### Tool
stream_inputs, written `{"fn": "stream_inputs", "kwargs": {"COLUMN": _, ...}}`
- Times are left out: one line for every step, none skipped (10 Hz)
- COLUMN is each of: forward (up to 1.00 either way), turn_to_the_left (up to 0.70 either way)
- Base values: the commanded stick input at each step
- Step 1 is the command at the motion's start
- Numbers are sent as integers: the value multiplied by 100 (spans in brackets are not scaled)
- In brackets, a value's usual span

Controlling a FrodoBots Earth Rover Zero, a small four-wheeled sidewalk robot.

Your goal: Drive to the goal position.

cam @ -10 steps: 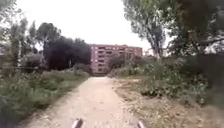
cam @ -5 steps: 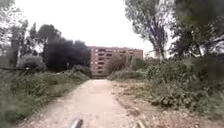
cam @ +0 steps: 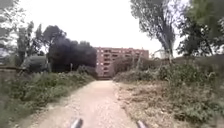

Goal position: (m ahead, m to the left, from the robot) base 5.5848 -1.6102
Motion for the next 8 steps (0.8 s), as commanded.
{"fn": "stream_inputs", "kwargs": {"forward": 85, "turn_to_the_left": 0}}
{"fn": "stream_inputs", "kwargs": {"forward": 85, "turn_to_the_left": 0}}
{"fn": "stream_inputs", "kwargs": {"forward": 85, "turn_to_the_left": 0}}
{"fn": "stream_inputs", "kwargs": {"forward": 85, "turn_to_the_left": 0}}
{"fn": "stream_inputs", "kwargs": {"forward": 85, "turn_to_the_left": 0}}
{"fn": "stream_inputs", "kwargs": {"forward": 85, "turn_to_the_left": 0}}
{"fn": "stream_inputs", "kwargs": {"forward": 85, "turn_to_the_left": 0}}
{"fn": "stream_inputs", "kwargs": {"forward": 85, "turn_to_the_left": 0}}
